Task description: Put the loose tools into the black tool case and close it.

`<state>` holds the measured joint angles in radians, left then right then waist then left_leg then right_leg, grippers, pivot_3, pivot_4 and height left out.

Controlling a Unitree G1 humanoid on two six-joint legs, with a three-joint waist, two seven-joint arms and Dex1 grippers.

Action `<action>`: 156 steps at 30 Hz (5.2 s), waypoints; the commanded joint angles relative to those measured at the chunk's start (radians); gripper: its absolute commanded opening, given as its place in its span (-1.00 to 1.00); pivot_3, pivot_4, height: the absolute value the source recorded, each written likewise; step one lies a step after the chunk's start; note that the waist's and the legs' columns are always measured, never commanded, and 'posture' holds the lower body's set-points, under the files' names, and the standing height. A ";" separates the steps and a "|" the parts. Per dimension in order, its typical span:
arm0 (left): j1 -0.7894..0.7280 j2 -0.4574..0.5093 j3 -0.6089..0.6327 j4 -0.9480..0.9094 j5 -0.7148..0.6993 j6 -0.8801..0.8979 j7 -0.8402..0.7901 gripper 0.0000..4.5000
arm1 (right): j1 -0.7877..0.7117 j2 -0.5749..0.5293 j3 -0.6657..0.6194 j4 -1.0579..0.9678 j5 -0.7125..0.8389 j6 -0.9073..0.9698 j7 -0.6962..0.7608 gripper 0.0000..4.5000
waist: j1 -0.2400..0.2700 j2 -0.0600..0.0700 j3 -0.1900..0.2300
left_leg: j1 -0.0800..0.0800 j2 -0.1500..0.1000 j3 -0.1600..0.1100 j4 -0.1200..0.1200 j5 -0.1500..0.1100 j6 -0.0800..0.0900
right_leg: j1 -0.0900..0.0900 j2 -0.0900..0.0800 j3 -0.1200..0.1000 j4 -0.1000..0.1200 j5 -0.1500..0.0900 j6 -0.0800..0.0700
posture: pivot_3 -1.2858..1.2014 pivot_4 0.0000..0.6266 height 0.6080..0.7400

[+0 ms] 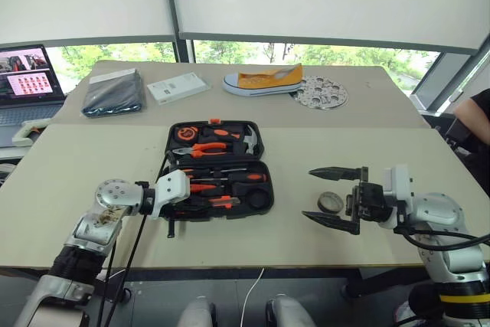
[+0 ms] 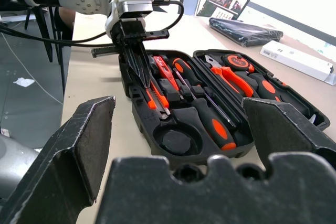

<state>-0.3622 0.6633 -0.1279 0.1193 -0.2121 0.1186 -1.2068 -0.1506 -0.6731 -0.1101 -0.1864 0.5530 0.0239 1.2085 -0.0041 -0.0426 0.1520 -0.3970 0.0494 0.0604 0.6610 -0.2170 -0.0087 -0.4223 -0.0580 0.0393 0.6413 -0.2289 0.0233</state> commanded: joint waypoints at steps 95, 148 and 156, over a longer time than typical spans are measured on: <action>0.477 -0.033 0.558 -0.179 -0.448 -0.186 0.004 1.00 | -0.485 0.025 0.278 0.055 -0.069 0.654 0.039 0.99 | -0.008 0.001 0.000 | -0.008 0.000 0.000 0.000 -0.007 0.009 | -0.005 0.000 0.001 -0.012 0.005 -0.005 | 0.03 -0.52 1.00; -0.008 -0.178 0.097 0.189 -0.050 -0.006 0.126 -1.00 | -0.434 0.024 0.220 0.640 -0.454 0.001 0.068 -0.98 | 0.016 0.002 0.000 | -0.009 -0.005 0.000 0.001 -0.009 0.009 | -0.002 -0.003 0.002 -0.014 0.007 -0.001 | 0.03 -0.52 1.00; -0.007 -0.135 0.151 0.174 -0.046 0.036 0.196 -1.00 | -0.392 -0.002 0.191 0.633 -0.443 0.005 0.039 -0.98 | 0.011 0.002 0.000 | -0.008 -0.005 -0.001 0.001 -0.009 0.009 | -0.002 -0.001 0.003 -0.012 0.007 -0.002 | 0.03 -0.52 1.00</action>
<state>-0.3574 0.5057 -0.0054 0.3023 -0.2589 0.1368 -1.0421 -0.5513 -0.6465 0.1239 0.4800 0.0836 0.0234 1.2543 0.0064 -0.0402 0.1522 -0.4045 0.0448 0.0597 0.6620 -0.2257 0.0002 -0.4240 -0.0593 0.0420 0.6293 -0.2215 0.0217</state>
